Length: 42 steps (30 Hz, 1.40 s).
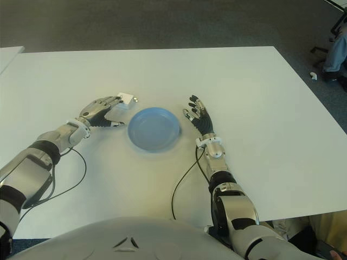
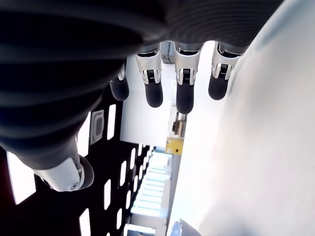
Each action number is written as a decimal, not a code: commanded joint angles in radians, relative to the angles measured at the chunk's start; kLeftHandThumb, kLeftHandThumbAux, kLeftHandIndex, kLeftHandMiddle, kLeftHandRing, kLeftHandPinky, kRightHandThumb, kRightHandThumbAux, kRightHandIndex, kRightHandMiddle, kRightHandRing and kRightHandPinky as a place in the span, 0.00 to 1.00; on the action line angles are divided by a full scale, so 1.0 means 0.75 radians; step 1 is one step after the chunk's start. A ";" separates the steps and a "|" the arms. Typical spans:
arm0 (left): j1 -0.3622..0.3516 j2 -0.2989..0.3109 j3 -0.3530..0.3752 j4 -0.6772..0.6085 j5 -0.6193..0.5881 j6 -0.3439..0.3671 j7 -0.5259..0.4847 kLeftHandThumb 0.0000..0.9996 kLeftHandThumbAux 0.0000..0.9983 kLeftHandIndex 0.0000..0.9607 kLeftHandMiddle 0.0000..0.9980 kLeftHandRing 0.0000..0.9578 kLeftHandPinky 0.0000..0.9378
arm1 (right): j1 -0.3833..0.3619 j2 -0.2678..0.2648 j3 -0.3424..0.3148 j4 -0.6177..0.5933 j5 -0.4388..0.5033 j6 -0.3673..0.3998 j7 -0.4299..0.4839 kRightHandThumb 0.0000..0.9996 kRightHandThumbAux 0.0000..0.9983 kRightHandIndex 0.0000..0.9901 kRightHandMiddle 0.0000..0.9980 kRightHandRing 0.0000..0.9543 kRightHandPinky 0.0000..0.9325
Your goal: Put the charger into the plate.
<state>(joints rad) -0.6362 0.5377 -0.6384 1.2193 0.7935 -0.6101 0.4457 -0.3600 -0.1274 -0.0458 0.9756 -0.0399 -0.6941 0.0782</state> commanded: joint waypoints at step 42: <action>0.459 0.643 0.136 -0.946 0.207 -0.110 -0.323 0.00 0.36 0.00 0.00 0.00 0.00 | 0.035 -0.006 -0.018 -0.025 0.020 0.128 0.037 0.06 0.58 0.00 0.14 0.16 0.09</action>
<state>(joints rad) -0.3271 1.0008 -0.5396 0.5260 0.9206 -0.6949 0.2184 -0.3527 -0.1305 -0.0561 0.9393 -0.0301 -0.6271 0.1029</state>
